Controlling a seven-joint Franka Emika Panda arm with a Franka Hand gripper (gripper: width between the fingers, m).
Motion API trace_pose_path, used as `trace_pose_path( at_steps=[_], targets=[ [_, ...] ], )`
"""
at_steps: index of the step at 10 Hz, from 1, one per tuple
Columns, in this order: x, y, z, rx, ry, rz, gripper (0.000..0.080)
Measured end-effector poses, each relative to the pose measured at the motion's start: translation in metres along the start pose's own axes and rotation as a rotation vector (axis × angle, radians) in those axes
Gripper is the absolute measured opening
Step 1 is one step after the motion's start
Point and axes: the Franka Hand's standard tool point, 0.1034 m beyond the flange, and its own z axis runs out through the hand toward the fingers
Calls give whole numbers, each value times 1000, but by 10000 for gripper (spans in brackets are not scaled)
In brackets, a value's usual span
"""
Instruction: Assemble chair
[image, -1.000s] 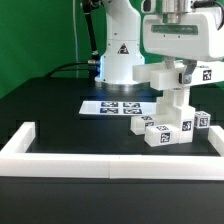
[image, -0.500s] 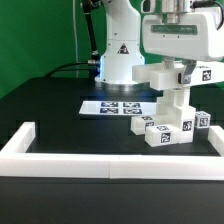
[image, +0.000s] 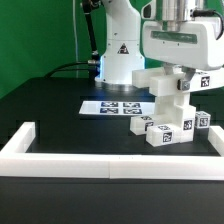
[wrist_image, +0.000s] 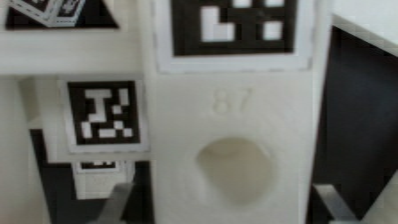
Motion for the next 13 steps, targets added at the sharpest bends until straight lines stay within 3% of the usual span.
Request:
trace_pose_path(
  at_steps=[6, 13],
  targets=[
    [3, 1, 9, -3, 14, -21, 290],
    [16, -11, 10, 53, 66, -129, 290]
  ],
)
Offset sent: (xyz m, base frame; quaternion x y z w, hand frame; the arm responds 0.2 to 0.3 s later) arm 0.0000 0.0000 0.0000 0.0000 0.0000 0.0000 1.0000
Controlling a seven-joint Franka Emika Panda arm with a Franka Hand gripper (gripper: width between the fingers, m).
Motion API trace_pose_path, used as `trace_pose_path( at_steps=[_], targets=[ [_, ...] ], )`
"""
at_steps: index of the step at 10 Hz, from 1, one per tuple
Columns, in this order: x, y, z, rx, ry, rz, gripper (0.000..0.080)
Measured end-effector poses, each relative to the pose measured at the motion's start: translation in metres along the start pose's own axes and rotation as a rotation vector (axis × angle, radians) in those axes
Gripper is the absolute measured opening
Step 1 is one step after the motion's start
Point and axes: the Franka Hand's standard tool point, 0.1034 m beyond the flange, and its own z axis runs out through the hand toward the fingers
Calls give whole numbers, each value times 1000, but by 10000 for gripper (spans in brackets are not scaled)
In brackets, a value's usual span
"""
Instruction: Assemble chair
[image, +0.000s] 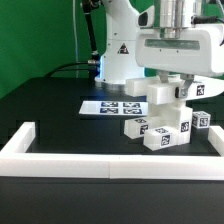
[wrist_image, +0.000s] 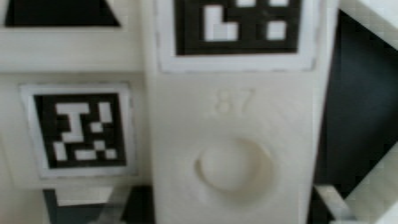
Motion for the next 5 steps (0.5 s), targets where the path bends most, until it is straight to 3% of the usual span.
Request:
trace_pose_path(
  at_steps=[3, 4, 5],
  targets=[
    [2, -2, 0, 12, 12, -2, 290],
    [2, -2, 0, 12, 12, -2, 361],
    [2, -2, 1, 11, 12, -2, 361]
  ],
)
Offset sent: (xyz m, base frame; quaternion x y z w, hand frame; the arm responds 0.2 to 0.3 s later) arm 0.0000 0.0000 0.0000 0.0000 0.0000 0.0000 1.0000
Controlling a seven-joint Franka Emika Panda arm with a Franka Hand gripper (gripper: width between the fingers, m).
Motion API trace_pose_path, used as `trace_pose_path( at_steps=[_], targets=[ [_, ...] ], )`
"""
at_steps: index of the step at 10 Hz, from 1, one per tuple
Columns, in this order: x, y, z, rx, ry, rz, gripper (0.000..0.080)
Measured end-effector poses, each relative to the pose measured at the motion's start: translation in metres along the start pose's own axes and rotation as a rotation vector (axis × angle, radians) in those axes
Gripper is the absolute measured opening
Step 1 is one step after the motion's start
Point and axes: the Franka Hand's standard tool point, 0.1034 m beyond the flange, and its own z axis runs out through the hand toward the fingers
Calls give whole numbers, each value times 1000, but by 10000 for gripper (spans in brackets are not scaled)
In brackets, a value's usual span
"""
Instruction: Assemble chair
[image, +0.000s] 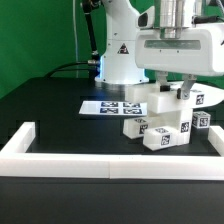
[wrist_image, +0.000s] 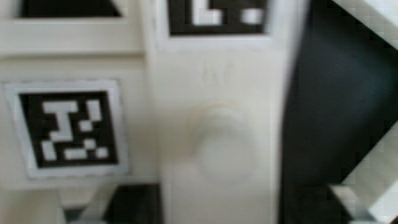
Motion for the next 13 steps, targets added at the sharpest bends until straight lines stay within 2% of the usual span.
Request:
trace_pose_path(
  at_steps=[1, 2, 3, 5, 8, 10, 13],
  targets=[
    [0, 0, 0, 0, 0, 0, 542],
    [0, 0, 0, 0, 0, 0, 542],
    [0, 0, 0, -1, 0, 0, 627],
    [-1, 0, 0, -2, -2, -1, 643],
    [-9, -6, -11, 0, -22, -11, 649],
    [-11, -9, -24, 13, -35, -10, 649],
    [-28, -8, -50, 38, -69, -5, 649]
  ],
)
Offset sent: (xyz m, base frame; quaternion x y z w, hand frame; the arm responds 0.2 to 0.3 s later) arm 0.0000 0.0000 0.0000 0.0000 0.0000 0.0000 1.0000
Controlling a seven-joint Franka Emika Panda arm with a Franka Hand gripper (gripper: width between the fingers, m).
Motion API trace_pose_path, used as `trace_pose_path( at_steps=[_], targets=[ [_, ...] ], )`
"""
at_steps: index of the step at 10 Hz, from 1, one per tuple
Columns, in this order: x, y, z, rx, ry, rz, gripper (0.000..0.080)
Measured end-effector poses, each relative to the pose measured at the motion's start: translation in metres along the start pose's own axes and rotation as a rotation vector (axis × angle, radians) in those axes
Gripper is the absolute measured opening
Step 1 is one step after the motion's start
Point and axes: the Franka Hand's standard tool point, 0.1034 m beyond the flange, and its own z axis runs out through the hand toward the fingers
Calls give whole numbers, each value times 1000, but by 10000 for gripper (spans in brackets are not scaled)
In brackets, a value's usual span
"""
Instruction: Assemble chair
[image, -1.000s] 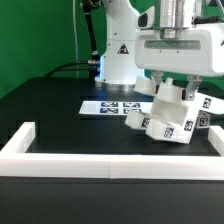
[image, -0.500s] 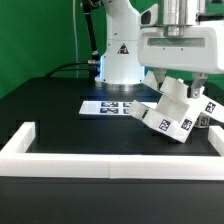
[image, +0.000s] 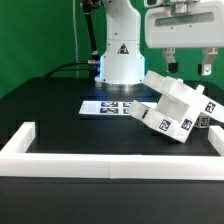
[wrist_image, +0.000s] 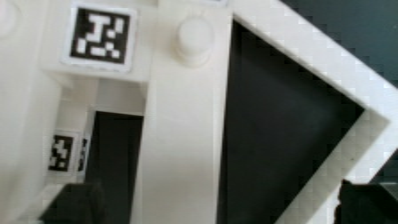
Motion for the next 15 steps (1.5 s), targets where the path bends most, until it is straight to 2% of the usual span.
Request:
trace_pose_path(
  at_steps=[1, 2, 5, 6, 7, 8, 10, 15],
  targets=[
    [-5, 4, -4, 6, -6, -1, 649],
    [-9, 12, -1, -1, -10, 3, 649],
    [-8, 12, 1, -5, -10, -2, 649],
    [-7, 15, 4, 4, -9, 15, 649],
    [-4, 25, 8, 7, -16, 18, 649],
    [-1, 36, 13, -4, -24, 12, 649],
    [1, 43, 20, -12, -16, -11, 649],
    [22, 48, 35, -36, 9, -78, 649]
  ],
)
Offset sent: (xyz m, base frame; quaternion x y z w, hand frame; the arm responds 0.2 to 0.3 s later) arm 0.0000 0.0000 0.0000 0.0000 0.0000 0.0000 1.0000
